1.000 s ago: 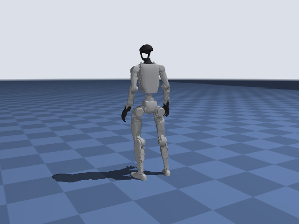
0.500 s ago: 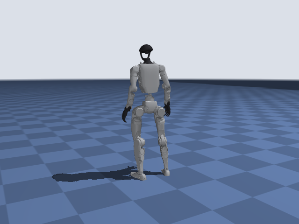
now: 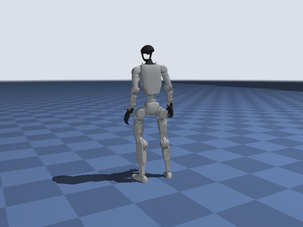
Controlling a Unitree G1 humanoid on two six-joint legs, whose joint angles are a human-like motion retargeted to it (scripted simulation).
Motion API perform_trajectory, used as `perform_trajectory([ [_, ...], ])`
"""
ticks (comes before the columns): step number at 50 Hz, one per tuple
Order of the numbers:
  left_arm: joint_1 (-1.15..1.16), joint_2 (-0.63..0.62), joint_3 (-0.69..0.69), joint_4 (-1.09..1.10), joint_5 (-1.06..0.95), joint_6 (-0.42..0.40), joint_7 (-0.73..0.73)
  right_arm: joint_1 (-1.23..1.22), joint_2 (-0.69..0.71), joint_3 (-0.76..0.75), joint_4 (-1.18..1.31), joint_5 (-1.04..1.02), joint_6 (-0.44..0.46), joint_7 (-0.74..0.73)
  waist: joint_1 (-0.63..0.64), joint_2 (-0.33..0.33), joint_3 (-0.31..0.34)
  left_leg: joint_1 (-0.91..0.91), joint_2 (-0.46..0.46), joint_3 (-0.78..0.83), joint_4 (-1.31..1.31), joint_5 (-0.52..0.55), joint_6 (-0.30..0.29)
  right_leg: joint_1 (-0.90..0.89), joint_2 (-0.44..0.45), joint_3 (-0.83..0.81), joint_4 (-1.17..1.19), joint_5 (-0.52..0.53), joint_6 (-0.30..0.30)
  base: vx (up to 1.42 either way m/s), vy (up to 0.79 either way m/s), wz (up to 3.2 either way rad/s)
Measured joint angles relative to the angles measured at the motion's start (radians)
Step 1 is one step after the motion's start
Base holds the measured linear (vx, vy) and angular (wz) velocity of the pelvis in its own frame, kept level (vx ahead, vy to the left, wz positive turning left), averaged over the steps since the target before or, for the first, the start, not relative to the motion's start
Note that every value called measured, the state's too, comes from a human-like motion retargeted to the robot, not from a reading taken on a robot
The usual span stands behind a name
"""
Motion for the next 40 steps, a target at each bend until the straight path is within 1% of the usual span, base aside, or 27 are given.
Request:
perform_trajectory([
  [5,-0.004,0.001,-0.001,-0.003,0.001,0.002,0.002,0.0,0.0,-0.001,0.0,0.001,0.001,-0.002,-0.002,0.0,-0.001,0.0,-0.001,-0.003,-0.001,0.001,-0.001,0.001,-0.001,-0.003,0.0,-0.001,0.0,0.0,0.0,0.0],
  [10,-0.039,0.024,-0.033,0.022,0.059,0.008,-0.015,0.005,-0.002,0.0,0.003,-0.007,-0.001,0.009,-0.005,0.003,-0.008,-0.001,-0.003,-0.011,-0.003,0.002,-0.002,0.004,-0.004,-0.011,0.0,-0.003,0.0,0.0,0.0,0.0],
  [15,-0.138,0.084,-0.066,0.049,0.092,0.015,-0.059,0.016,-0.005,-0.005,0.002,-0.006,0.005,0.03,-0.006,0.006,-0.019,-0.004,-0.007,-0.027,-0.002,0.003,-0.003,0.013,-0.01,-0.027,-0.001,-0.006,-0.001,0.0,0.0,0.11],
  [18,-0.22,0.153,-0.078,-0.004,0.051,0.014,-0.107,0.026,-0.008,-0.007,-0.006,0.015,0.019,0.042,-0.001,0.007,-0.026,-0.006,-0.007,-0.039,0.0,0.005,-0.004,0.02,-0.012,-0.04,-0.003,-0.008,-0.006,0.0,0.0,0.21],
  [21,-0.313,0.26,-0.091,-0.14,0.021,0.008,-0.161,0.04,-0.015,0.001,-0.02,0.037,0.037,0.058,0.008,0.008,-0.036,-0.009,-0.007,-0.051,0.003,0.006,-0.005,0.027,-0.013,-0.054,-0.006,-0.009,-0.011,0.0,-0.01,0.21],
  [25,-0.455,0.455,-0.113,-0.434,0.035,-0.019,-0.175,0.061,-0.032,0.021,-0.047,0.049,0.055,0.072,0.021,0.007,-0.05,-0.013,-0.005,-0.064,0.007,0.007,-0.007,0.033,-0.014,-0.068,-0.008,-0.009,-0.017,0.0,0.0,0.09],
  [30,-0.683,0.713,-0.135,-0.857,0.039,-0.081,-0.086,0.065,-0.063,0.042,-0.069,0.068,0.063,0.073,0.027,0.012,-0.065,-0.016,-0.002,-0.069,0.01,0.007,-0.01,0.037,-0.011,-0.076,-0.011,-0.006,-0.023,0.0,0.0,0.0],
  [33,-0.843,0.837,-0.147,-1.068,0.011,-0.12,-0.017,0.053,-0.081,0.043,-0.076,0.088,0.069,0.074,0.021,0.02,-0.07,-0.014,0.0,-0.066,0.01,0.006,-0.012,0.037,-0.009,-0.073,-0.012,-0.003,-0.025,0.0,0.0,0.0],
  [37,-1.055,0.95,-0.165,-1.288,-0.02,-0.165,0.079,0.032,-0.101,0.043,-0.079,0.115,0.08,0.079,0.01,0.035,-0.07,-0.009,0.002,-0.057,0.009,0.004,-0.013,0.036,-0.006,-0.064,-0.013,0.002,-0.028,0.0,0.0,0.0],
  [40,-1.191,0.994,-0.181,-1.438,-0.023,-0.206,0.156,0.021,-0.11,0.045,-0.079,0.127,0.085,0.079,0.001,0.046,-0.066,-0.004,0.004,-0.049,0.007,0.003,-0.014,0.036,-0.004,-0.056,-0.013,0.005,-0.029,0.0,0.0,0.0],
])
